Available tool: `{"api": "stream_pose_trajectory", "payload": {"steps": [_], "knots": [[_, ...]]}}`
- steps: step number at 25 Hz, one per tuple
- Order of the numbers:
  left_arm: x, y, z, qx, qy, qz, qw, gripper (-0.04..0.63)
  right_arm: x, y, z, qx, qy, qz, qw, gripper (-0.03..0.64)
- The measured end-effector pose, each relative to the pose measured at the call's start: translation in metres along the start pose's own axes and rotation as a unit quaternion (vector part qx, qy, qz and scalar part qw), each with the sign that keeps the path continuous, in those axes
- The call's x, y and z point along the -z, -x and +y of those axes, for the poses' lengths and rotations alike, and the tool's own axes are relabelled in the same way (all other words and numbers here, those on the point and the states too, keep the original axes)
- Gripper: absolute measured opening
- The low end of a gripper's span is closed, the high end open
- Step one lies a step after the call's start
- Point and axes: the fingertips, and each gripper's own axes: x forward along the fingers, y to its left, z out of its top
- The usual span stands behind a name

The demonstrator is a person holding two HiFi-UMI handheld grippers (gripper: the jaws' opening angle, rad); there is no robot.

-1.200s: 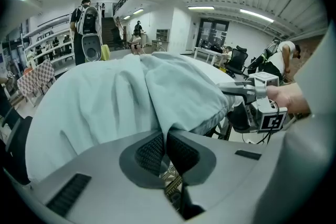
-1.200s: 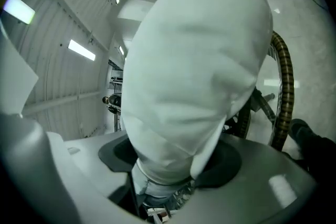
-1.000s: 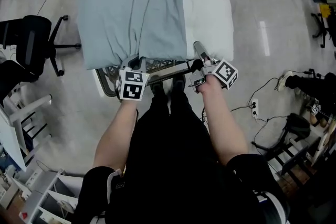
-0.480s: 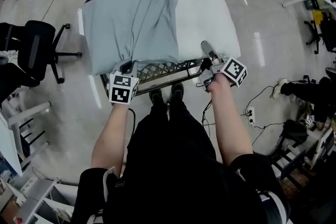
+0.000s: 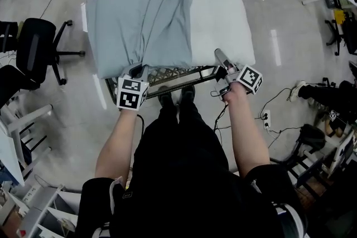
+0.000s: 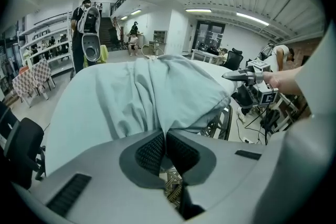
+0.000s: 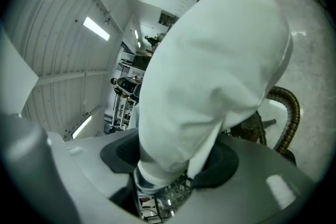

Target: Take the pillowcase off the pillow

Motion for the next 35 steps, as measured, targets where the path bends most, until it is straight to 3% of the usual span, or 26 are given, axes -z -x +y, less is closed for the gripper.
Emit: {"api": "stream_pose_trajectory", "payload": {"steps": [1, 4, 8, 11, 14, 16, 18, 21, 25, 29, 32, 33, 35], "knots": [[0.002, -0.002, -0.001, 0.001, 0.002, 0.003, 1.0, 0.008, 0.005, 0.004, -0.007, 0.007, -0.006, 0.008, 1.0, 0.287], [0.005, -0.005, -0.004, 0.004, 0.007, 0.006, 0.9999, 0.008, 0.014, 0.026, -0.021, 0.038, 0.003, 0.01, 0.999, 0.298], [0.0, -0.006, -0.009, 0.009, 0.004, 0.0, 0.9999, 0.008, 0.017, 0.054, -0.027, 0.086, 0.102, 0.02, 0.991, 0.285], [-0.003, -0.003, -0.013, 0.015, 0.004, -0.007, 0.9999, 0.008, 0.02, 0.066, -0.025, 0.132, 0.229, 0.038, 0.964, 0.285], [-0.007, 0.004, -0.017, 0.023, 0.009, -0.015, 0.9996, 0.008, 0.026, 0.063, -0.004, 0.151, 0.355, 0.054, 0.921, 0.285], [-0.011, 0.007, -0.019, 0.026, 0.012, -0.019, 0.9994, 0.008, 0.03, 0.058, 0.01, 0.148, 0.41, 0.064, 0.898, 0.285], [-0.013, 0.008, -0.02, 0.026, 0.011, -0.02, 0.9994, 0.008, 0.034, 0.054, 0.019, 0.141, 0.432, 0.068, 0.888, 0.285], [-0.011, 0.008, -0.021, 0.024, 0.01, -0.016, 0.9995, 0.008, 0.033, 0.053, 0.026, 0.126, 0.434, 0.062, 0.89, 0.285], [-0.01, 0.007, -0.023, 0.018, 0.028, -0.011, 0.9994, 0.008, 0.019, 0.056, 0.038, 0.088, 0.377, 0.035, 0.921, 0.285], [-0.011, 0.005, -0.022, 0.011, 0.042, -0.006, 0.999, 0.008, 0.007, 0.055, 0.047, 0.073, 0.373, 0.027, 0.924, 0.284], [-0.012, 0.005, -0.023, 0.007, 0.054, -0.006, 0.9985, 0.008, -0.002, 0.056, 0.058, 0.04, 0.311, 0.012, 0.949, 0.281], [-0.012, 0.006, -0.022, 0.006, 0.057, -0.006, 0.9984, 0.008, -0.004, 0.054, 0.062, 0.035, 0.31, 0.009, 0.95, 0.28], [-0.012, 0.006, -0.023, 0.003, 0.062, -0.007, 0.998, 0.008, -0.002, 0.051, 0.068, 0.047, 0.375, 0.021, 0.926, 0.27]]}}
